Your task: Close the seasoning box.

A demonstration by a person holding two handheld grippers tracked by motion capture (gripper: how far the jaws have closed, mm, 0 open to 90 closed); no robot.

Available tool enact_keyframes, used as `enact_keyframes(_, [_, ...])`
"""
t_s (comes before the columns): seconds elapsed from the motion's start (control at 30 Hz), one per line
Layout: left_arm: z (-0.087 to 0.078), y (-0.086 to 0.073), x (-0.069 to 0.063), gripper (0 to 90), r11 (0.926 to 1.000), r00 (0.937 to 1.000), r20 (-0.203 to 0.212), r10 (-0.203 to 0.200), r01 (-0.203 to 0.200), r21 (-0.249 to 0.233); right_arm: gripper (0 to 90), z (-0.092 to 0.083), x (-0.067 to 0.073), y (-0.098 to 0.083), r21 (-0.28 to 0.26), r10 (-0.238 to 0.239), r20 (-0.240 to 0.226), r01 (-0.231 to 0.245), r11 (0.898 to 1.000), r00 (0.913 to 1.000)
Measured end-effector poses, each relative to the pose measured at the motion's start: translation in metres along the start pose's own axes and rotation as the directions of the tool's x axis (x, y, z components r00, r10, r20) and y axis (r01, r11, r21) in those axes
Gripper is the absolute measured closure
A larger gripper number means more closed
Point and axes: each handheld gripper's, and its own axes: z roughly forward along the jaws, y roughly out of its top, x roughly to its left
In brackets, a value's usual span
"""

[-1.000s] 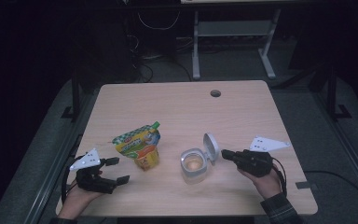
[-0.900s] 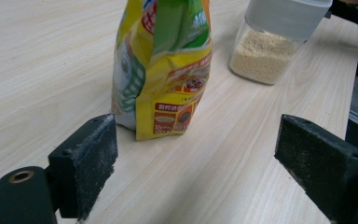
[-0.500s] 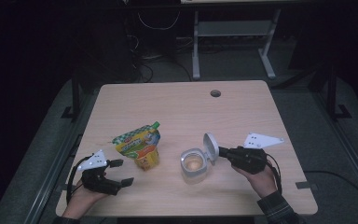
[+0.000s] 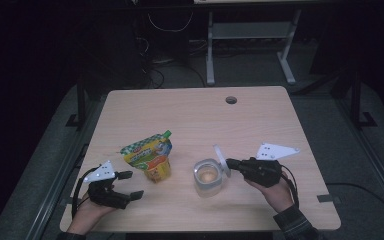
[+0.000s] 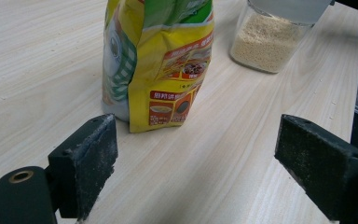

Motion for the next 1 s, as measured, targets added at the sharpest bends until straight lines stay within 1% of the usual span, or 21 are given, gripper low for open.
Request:
enact_keyframes(0.13, [-0.001, 0.0, 0.0, 13.0, 1.0, 1.0, 0.003, -0.003, 0.003, -0.001, 89.9, 0.004, 0.002, -0.001, 0.008, 0.001, -0.014, -0.001, 1.0, 0.9999])
enact_keyframes(0.17, [-0.001, 0.0, 0.0, 13.0, 1.0, 1.0, 0.003, -0.005, 0.005, -0.005, 89.9, 0.005, 0.002, 0.0, 0.015, -0.006, -0.015, 0.006, 1.0, 0.9999])
enact_keyframes(0.23, [-0.001, 0.0, 0.0, 13.0, 1.0, 1.0, 0.002, -0.003, 0.003, -0.004, 89.9, 0.006, 0.004, 0.0, 0.012, 0.0, -0.024, 0.0, 1.0, 0.9997])
enact_keyframes(0.27, [-0.001, 0.0, 0.0, 13.0, 1.0, 1.0, 0.002, -0.003, 0.003, -0.005, 89.9, 0.006, 0.004, 0.0, 0.011, -0.01, -0.024, 0.011, 1.0, 0.9997])
enact_keyframes(0.47, [-0.001, 0.0, 0.0, 13.0, 1.0, 1.0, 0.003, -0.001, 0.001, 0.0, 89.9, 0.004, 0.005, 0.0, 0.002, -0.013, -0.021, 0.013, 1.0, 0.9997])
enact_keyframes(0.77, [-0.002, 0.0, 0.001, 13.0, 1.0, 1.0, 0.002, 0.005, -0.005, 0.0, 89.3, -0.006, 0.001, 0.001, -0.011, -0.011, 0.012, 0.012, 1.0, 0.9999])
enact_keyframes(0.87, [-0.001, 0.0, 0.0, 13.0, 1.0, 1.0, 0.002, 0.004, -0.004, -0.004, 87.3, -0.009, -0.003, -0.001, -0.013, -0.013, 0.027, 0.014, 1.0, 0.9996])
enact_keyframes(1.0, [-0.001, 0.0, 0.0, 13.0, 1.0, 1.0, 0.002, 0.006, -0.006, -0.004, 83.5, -0.013, -0.006, -0.003, -0.013, 0.001, 0.048, 0.0, 1.0, 0.9989])
